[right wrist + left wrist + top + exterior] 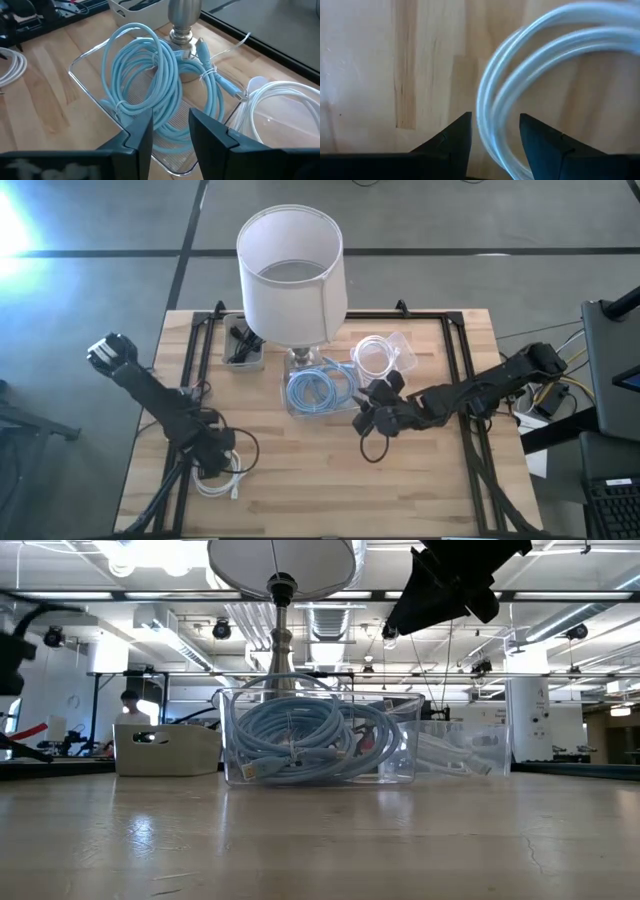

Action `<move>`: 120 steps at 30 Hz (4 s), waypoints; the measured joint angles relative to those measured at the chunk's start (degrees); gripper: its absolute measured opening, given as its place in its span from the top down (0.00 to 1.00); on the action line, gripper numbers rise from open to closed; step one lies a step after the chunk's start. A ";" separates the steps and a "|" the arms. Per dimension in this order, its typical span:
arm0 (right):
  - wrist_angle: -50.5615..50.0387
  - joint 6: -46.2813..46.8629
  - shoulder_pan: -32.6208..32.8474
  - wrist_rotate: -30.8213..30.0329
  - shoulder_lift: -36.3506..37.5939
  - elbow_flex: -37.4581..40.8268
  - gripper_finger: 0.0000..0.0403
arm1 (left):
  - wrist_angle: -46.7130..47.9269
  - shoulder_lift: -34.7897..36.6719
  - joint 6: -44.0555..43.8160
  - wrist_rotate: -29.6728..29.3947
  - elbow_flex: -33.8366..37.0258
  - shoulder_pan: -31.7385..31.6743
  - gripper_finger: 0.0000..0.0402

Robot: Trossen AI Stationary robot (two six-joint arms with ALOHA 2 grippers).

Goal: Pick & Place USB Port
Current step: Put the white hdmi cable into the right transparent bin

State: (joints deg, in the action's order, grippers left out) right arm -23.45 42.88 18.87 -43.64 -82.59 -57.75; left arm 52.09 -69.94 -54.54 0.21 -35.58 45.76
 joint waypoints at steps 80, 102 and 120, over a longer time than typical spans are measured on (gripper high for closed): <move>22.50 -10.10 -0.02 22.54 -0.02 0.13 0.67 | -25.45 -20.45 48.90 -59.92 -33.41 -20.78 0.94; 22.07 -15.05 0.00 19.01 -0.02 0.19 0.67 | -27.97 -19.94 47.34 -61.62 -33.63 -20.20 0.94; 22.06 -17.64 -0.11 16.64 0.00 0.21 0.83 | -41.09 -19.97 55.98 -60.72 -33.50 -20.26 0.94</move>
State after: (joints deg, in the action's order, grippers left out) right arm -1.39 25.25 18.76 -27.00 -82.59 -57.54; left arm 11.00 -89.91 1.43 -60.51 -69.08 25.50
